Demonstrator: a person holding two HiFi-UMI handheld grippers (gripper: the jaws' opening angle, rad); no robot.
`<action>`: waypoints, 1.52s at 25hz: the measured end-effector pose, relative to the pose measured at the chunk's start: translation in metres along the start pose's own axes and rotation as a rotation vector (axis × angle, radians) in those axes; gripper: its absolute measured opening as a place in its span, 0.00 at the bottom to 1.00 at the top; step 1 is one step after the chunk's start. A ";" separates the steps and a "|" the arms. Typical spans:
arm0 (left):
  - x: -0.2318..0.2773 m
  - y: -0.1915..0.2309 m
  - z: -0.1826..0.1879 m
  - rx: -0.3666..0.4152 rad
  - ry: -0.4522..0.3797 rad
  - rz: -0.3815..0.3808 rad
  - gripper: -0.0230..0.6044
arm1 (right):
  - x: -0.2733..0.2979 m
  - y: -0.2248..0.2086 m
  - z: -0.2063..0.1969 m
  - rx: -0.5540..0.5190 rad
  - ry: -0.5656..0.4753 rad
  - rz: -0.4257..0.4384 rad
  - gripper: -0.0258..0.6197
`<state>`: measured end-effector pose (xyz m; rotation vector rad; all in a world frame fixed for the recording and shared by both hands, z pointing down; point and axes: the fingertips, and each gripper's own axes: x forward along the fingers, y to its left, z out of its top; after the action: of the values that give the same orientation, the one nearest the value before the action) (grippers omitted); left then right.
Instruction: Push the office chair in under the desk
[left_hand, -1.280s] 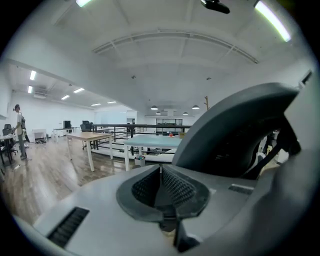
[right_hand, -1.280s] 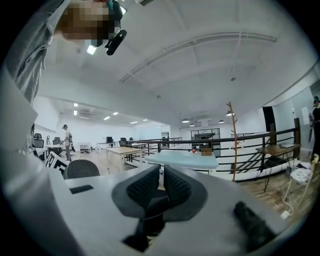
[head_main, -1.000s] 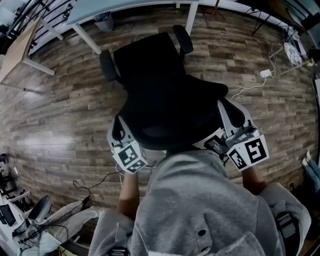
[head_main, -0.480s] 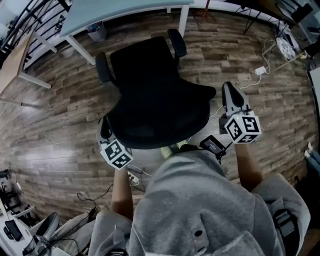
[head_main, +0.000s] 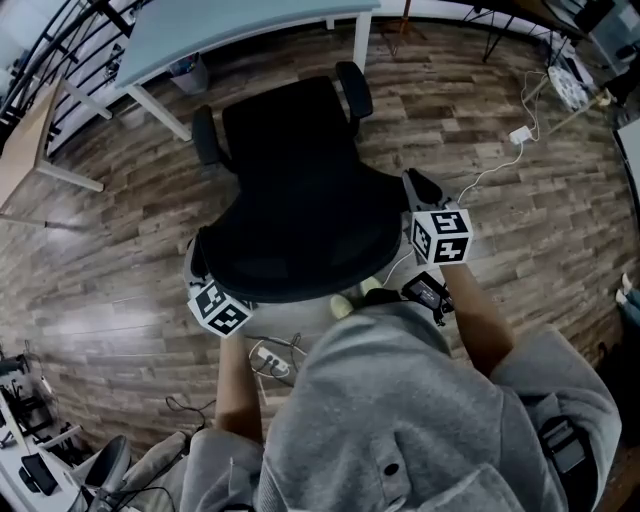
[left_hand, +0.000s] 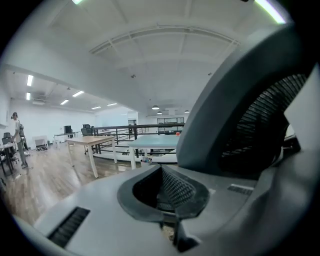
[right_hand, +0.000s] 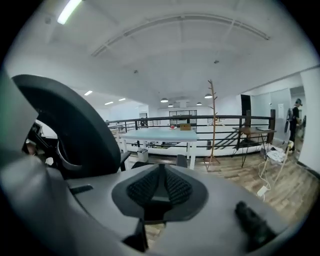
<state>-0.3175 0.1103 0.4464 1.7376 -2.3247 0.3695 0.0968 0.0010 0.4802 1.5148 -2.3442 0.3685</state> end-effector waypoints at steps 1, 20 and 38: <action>0.002 0.003 0.000 -0.002 0.001 -0.005 0.06 | 0.000 0.005 -0.001 -0.016 0.012 -0.014 0.09; 0.051 -0.003 0.015 -0.021 -0.005 -0.070 0.06 | 0.056 -0.012 0.022 -0.043 -0.023 -0.061 0.09; 0.125 0.021 0.038 -0.052 0.012 -0.111 0.06 | 0.116 0.009 0.047 -0.064 0.005 -0.023 0.09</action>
<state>-0.3740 -0.0099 0.4486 1.8244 -2.1973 0.2974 0.0384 -0.1101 0.4841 1.5082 -2.3102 0.2889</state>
